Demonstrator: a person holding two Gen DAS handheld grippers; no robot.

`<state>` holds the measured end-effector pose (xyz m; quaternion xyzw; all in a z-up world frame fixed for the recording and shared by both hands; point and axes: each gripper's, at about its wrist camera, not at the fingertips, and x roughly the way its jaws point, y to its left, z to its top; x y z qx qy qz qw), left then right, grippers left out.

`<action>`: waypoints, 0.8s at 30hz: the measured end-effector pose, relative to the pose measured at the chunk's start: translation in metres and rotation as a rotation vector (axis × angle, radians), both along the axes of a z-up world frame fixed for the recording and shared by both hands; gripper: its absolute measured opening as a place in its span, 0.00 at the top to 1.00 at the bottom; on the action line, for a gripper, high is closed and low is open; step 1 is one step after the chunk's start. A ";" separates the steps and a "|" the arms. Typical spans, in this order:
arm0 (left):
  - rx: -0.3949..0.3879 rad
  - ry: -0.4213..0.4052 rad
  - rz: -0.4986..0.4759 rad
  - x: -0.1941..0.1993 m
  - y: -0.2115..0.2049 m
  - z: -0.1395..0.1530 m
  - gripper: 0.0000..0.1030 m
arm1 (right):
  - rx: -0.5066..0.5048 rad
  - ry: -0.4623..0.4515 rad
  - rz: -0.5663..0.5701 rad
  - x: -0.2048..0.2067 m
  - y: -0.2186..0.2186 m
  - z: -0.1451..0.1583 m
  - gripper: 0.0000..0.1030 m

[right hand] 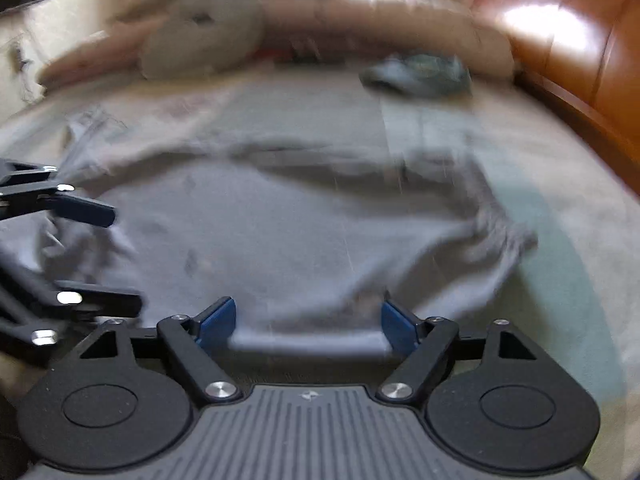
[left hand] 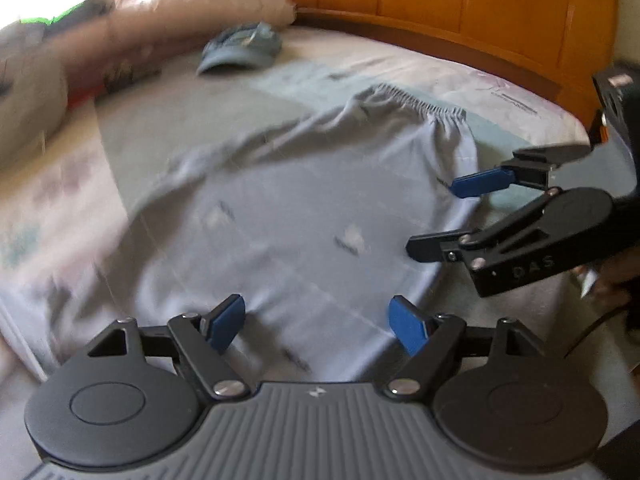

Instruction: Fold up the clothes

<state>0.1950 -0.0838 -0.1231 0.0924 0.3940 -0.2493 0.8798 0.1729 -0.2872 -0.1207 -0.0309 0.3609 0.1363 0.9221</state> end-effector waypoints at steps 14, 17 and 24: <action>-0.072 0.029 0.039 -0.029 0.017 0.007 0.13 | 0.009 -0.022 -0.003 -0.005 0.001 -0.010 0.00; -0.083 0.001 0.065 -0.028 0.030 0.020 0.12 | 0.011 -0.033 -0.003 -0.007 0.000 -0.011 0.00; -0.008 -0.062 0.241 -0.021 0.075 0.038 0.11 | 0.007 -0.039 -0.010 -0.008 0.002 -0.010 0.00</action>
